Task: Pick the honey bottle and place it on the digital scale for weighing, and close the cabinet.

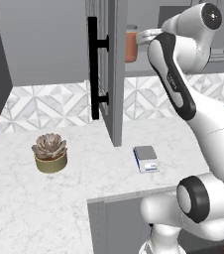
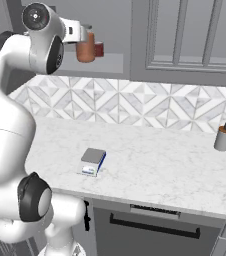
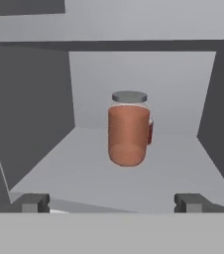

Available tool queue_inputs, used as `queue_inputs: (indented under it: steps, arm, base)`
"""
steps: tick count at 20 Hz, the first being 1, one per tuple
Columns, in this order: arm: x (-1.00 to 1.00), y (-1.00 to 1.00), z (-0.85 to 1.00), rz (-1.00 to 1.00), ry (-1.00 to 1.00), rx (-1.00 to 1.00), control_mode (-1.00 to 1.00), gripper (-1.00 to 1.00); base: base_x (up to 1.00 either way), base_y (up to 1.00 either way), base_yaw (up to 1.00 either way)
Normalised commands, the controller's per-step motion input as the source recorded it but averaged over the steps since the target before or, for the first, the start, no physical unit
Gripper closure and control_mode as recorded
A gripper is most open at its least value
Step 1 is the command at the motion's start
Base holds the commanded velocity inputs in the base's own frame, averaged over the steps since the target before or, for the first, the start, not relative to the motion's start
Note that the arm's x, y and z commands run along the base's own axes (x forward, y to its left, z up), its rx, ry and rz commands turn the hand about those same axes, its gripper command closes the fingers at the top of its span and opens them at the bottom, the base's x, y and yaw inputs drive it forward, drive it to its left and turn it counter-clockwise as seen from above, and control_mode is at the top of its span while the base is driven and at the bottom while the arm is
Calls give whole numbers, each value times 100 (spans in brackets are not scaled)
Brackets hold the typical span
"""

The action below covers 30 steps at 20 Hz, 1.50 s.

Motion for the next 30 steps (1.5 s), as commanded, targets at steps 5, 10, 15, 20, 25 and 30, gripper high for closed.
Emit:
queue_inputs:
  steps: [5,10,15,20,25,30]
  arm:
    - [17,0,0,0,0,-1,-100,-100]
    - [16,0,0,0,0,-1,-100,-100]
    - [29,2,1,-2,4,-3,-100,-100]
    - [8,5,2,-7,1,-6,-100,-100]
    - [2,2,0,-8,0,-1,-100,-100]
    - [30,0,0,-5,0,0,-100,-100]
  base:
    - [0,0,0]
    - [0,0,0]
    - [0,0,0]
    - [0,0,0]
    - [0,0,0]
    - [0,0,0]
